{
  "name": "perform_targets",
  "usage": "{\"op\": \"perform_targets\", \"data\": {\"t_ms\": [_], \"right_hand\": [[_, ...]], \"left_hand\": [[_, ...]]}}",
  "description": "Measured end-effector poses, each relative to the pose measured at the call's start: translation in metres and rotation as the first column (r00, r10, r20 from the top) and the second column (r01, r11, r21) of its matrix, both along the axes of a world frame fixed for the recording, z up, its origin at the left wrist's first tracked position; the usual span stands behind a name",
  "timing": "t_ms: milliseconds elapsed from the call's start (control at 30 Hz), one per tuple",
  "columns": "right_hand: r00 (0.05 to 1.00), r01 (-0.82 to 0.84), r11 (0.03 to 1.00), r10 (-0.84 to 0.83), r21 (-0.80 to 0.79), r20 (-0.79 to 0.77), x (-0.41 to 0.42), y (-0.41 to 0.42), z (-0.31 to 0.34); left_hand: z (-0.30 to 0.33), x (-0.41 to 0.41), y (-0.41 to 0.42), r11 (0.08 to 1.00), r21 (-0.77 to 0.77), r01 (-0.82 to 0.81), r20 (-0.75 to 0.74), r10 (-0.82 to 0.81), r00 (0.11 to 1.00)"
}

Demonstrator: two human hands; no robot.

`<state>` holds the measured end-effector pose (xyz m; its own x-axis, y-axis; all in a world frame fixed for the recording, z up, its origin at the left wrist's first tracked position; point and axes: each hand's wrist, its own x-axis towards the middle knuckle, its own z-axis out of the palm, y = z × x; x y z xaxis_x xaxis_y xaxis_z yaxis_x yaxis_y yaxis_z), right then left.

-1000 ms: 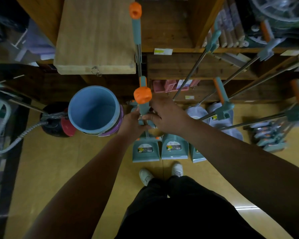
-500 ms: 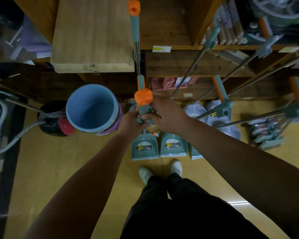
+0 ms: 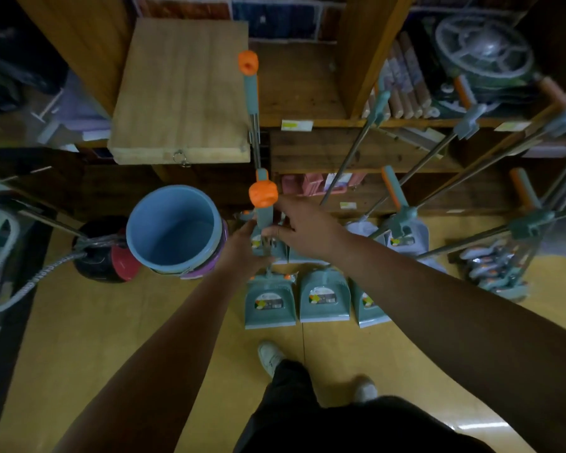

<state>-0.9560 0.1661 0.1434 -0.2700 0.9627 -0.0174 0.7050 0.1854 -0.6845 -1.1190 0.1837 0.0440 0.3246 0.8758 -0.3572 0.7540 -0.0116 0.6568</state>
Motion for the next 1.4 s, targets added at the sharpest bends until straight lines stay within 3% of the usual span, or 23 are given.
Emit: {"op": "perform_targets", "data": {"t_ms": [133, 233, 300, 500, 567, 667, 833, 1067, 1233, 1400], "right_hand": [[1.0, -0.02, 0.998, 0.019, -0.068, -0.021, 0.008, -0.01, 0.005], [0.997, -0.037, 0.997, 0.033, -0.064, -0.064, 0.032, -0.029, 0.019], [0.995, -0.013, 0.999, 0.008, -0.042, -0.095, 0.054, -0.045, 0.03], [0.963, 0.142, 0.989, -0.146, -0.032, -0.226, 0.17, -0.138, 0.061], [0.953, 0.19, 0.982, -0.186, -0.007, -0.238, 0.222, -0.18, 0.066], [0.924, 0.332, 0.943, -0.324, 0.007, -0.204, 0.304, -0.249, 0.073], [0.837, 0.535, 0.843, -0.518, 0.062, -0.177, 0.435, -0.33, 0.082], [0.687, 0.716, 0.698, -0.706, -0.005, -0.175, 0.6, -0.371, 0.056], [0.63, 0.765, 0.638, -0.769, -0.086, -0.106, 0.73, -0.36, 0.011], [0.527, 0.827, 0.519, -0.85, -0.216, -0.023, 0.868, -0.326, -0.026]], "left_hand": [[0.053, -0.014, -0.033, 0.981, 0.097, -0.167, 0.274, 0.135, 0.952], [0.106, -0.01, -0.061, 0.887, 0.245, -0.391, 0.424, 0.265, 0.866], [0.136, 0.004, -0.074, 0.826, 0.331, -0.457, 0.486, 0.267, 0.833], [0.209, 0.118, -0.138, 0.665, 0.636, -0.392, 0.427, 0.121, 0.896], [0.215, 0.174, -0.164, 0.668, 0.669, -0.326, 0.39, 0.058, 0.919], [0.205, 0.269, -0.204, 0.799, 0.57, -0.191, 0.41, -0.074, 0.909], [0.191, 0.423, -0.254, 0.899, 0.427, 0.095, 0.365, -0.268, 0.892], [0.162, 0.605, -0.271, 0.884, 0.245, 0.397, 0.322, -0.461, 0.827], [0.112, 0.745, -0.252, 0.897, 0.087, 0.434, 0.363, -0.434, 0.825], [0.063, 0.892, -0.214, 0.909, -0.044, 0.413, 0.345, -0.375, 0.861]]}}
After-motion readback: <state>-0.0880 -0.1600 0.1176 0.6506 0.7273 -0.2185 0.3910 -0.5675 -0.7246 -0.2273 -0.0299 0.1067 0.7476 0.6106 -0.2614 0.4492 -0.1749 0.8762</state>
